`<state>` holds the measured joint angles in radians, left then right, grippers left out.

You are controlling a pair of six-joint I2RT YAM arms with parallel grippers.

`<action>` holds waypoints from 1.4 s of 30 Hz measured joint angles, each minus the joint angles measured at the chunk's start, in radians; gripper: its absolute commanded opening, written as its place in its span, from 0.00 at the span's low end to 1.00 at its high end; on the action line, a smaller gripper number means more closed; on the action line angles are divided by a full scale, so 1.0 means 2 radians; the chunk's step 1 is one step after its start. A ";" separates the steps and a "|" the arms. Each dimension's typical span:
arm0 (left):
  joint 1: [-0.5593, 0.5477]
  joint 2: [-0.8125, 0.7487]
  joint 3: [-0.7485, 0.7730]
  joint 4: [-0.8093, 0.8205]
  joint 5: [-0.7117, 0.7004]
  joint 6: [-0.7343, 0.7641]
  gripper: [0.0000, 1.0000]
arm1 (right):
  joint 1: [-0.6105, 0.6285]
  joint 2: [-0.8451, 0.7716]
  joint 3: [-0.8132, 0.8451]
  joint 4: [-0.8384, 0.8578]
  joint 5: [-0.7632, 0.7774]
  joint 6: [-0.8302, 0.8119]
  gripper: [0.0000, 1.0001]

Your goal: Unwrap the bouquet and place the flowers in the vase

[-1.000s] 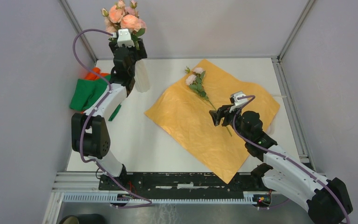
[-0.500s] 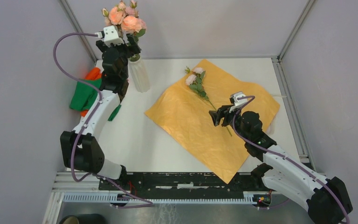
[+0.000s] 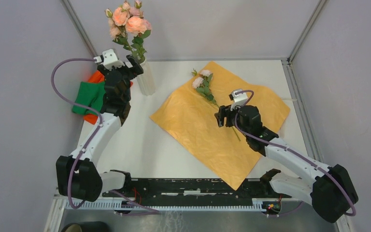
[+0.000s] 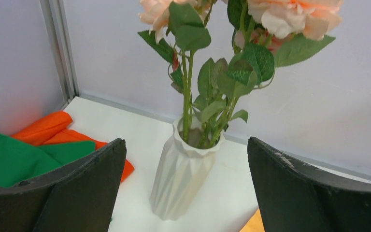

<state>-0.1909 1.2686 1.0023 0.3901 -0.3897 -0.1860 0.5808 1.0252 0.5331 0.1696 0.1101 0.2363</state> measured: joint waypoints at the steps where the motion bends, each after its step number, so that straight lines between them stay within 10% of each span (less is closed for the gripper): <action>1: 0.000 -0.006 -0.010 0.000 0.003 -0.005 1.00 | 0.000 0.011 0.010 -0.006 0.003 0.000 0.73; 10: -0.026 -0.096 -0.102 -0.002 0.051 -0.040 1.00 | -0.027 0.148 0.142 -0.084 0.003 -0.019 0.72; 20: -0.181 -0.105 -0.149 -0.014 0.041 -0.041 1.00 | -0.081 0.261 0.194 -0.148 -0.021 -0.046 0.62; 33: -0.202 -0.087 -0.181 -0.024 0.028 -0.042 1.00 | -0.084 0.361 0.223 -0.161 -0.045 -0.058 0.47; 42: -0.208 -0.082 -0.182 -0.023 0.027 -0.042 1.00 | -0.084 0.372 0.224 -0.152 -0.044 -0.066 0.00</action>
<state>-0.6067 1.1053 0.6380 0.3447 -0.3347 -0.2695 0.4129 1.7683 0.9810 -0.1352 0.0223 0.1040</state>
